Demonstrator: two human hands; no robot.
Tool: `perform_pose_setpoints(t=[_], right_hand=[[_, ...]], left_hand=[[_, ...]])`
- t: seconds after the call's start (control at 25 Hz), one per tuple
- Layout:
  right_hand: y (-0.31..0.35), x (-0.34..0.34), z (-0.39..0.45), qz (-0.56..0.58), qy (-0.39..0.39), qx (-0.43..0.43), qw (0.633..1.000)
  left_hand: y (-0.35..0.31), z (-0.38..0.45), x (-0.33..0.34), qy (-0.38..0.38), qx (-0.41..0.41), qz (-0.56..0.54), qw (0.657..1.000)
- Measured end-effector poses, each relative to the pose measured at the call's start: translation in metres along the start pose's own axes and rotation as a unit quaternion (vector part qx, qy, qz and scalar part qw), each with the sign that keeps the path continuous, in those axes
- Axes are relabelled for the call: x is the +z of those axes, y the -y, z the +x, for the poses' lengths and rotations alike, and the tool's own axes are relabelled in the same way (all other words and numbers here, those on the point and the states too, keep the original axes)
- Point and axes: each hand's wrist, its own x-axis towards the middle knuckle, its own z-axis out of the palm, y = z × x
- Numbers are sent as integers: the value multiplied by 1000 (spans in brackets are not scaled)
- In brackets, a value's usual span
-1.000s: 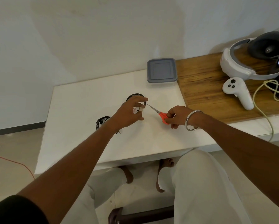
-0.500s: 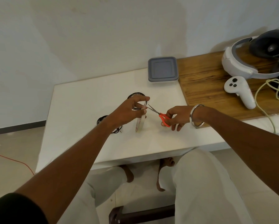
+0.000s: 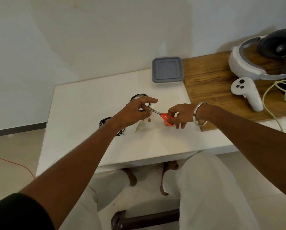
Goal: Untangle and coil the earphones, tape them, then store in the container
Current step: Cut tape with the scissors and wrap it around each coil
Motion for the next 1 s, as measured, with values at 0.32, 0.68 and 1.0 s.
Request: perform_pose_setpoints(t=[0.32, 0.68, 1.0], right_hand=[[0, -3, 1, -61, -23, -4, 998], [0, -2, 3, -100, -78, -37, 991], [-22, -6, 10, -171, -167, 5, 971]], left_hand=[[3, 4, 1, -6, -16, -11, 1000], [-3, 2, 1, -20, -11, -25, 999], [-9, -6, 3, -23, -29, -120, 992]])
